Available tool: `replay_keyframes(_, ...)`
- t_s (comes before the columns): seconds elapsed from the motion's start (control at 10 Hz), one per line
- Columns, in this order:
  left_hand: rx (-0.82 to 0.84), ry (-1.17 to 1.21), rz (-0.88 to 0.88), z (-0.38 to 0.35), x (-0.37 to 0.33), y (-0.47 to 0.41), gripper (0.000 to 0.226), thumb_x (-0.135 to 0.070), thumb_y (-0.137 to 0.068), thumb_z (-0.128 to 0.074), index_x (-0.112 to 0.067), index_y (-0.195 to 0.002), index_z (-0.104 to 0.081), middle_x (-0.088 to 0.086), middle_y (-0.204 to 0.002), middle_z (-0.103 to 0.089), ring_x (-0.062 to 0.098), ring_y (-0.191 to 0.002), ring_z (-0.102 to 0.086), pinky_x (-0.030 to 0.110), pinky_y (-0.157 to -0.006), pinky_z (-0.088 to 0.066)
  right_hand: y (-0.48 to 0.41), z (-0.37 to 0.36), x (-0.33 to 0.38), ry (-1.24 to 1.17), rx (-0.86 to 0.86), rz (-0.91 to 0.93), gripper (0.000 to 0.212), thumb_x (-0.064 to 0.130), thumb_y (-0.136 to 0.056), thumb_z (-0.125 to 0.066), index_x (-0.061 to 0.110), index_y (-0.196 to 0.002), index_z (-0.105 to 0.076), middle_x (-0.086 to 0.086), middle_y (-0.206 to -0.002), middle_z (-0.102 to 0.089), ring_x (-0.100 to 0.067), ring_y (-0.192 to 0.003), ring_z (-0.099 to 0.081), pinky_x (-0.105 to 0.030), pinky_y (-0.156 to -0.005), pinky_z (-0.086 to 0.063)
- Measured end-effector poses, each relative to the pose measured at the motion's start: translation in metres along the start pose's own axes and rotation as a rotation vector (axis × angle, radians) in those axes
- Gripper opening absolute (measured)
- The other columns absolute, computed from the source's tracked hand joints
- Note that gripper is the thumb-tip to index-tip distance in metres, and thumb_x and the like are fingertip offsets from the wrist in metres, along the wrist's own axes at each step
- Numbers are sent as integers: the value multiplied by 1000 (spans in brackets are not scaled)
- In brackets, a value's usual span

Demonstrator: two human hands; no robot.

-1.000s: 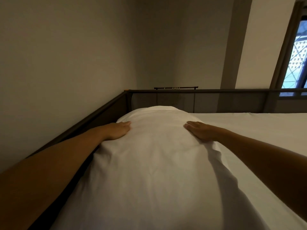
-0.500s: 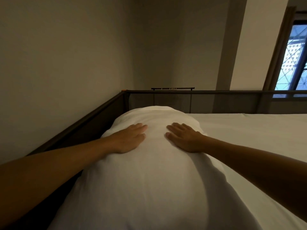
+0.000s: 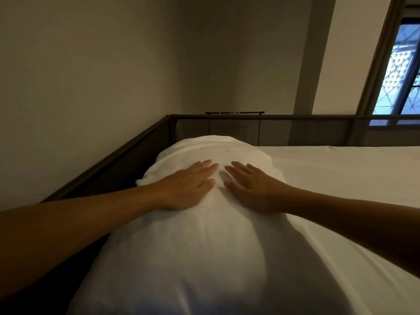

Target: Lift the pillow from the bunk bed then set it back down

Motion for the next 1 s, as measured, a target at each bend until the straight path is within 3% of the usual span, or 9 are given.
replay_keyframes(0.1,42,25,8,-10,10,6,56,-41,-100,-17,-27,-152,-1,-8,-163,3,7,-148,3,29,-119,2,6,-15,-7,42,78,10,71,65,-89,-10,33,-153,-3,3,-164,4,-22,-151,6,-44,-120,-3)
replay_keyframes(0.3,174,40,241,-1,70,26,59,-40,-100,-15,-20,-151,5,0,-163,8,12,-149,2,27,-118,1,36,-6,-55,-37,293,-305,69,64,-91,-11,36,-152,5,-4,-164,2,-26,-151,-3,-47,-119,-1)
replay_keyframes(0.4,122,33,252,13,64,29,62,-44,-99,-18,-21,-152,5,-2,-162,8,13,-149,3,27,-118,1,53,6,-59,4,264,-347,73,65,-90,-11,32,-153,3,-4,-164,2,-26,-151,-5,-46,-119,-2)
replay_keyframes(0.5,62,13,146,18,21,32,69,-56,-95,-22,-28,-151,7,-9,-161,10,13,-149,6,34,-120,1,64,13,-36,23,211,-270,76,69,-87,-13,34,-152,6,-2,-164,8,-27,-151,-6,-46,-119,-5)
replay_keyframes(0.6,122,-31,-9,2,-24,44,78,-71,-85,-21,-40,-148,13,-15,-160,17,11,-147,13,42,-120,0,70,11,-7,18,216,-198,82,74,-84,-19,36,-152,7,-1,-164,10,-29,-150,-6,-49,-118,-9)
replay_keyframes(0.7,217,-123,7,-6,-20,56,89,-82,-75,-17,-42,-146,19,-12,-159,23,15,-147,18,46,-118,2,79,0,-2,76,303,-216,91,79,-78,-25,38,-151,11,-2,-164,11,-32,-150,-9,-49,-117,-11)
replay_keyframes(0.8,321,-100,220,8,16,65,96,-83,-73,-19,-34,-147,18,-4,-161,19,20,-149,9,41,-119,1,98,2,-18,-62,450,-374,103,81,-73,-37,37,-150,14,-7,-164,3,-35,-147,-18,-47,-116,-24)
replay_keyframes(0.9,438,-142,372,27,46,80,95,-77,-80,-23,-21,-153,-1,3,-163,-4,21,-149,-11,30,-116,-9,122,14,-33,-176,562,-462,112,79,-65,-50,31,-153,-2,-10,-161,-20,-34,-133,-46,-40,-105,-44)
replay_keyframes(1.0,340,-288,252,66,51,94,103,-94,-59,-25,-21,-124,-57,-1,-126,-59,20,-125,-53,23,-96,-37,143,38,-41,33,485,-346,104,80,-61,-48,29,-149,-28,-1,-150,-44,-23,-127,-52,-38,-105,-43)
Point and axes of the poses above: each hand's wrist, its own y-axis away from the middle knuckle, its own z-axis out of the back of the hand, x = y × z, the point moved 4 cm from there along -y, towards the middle knuckle
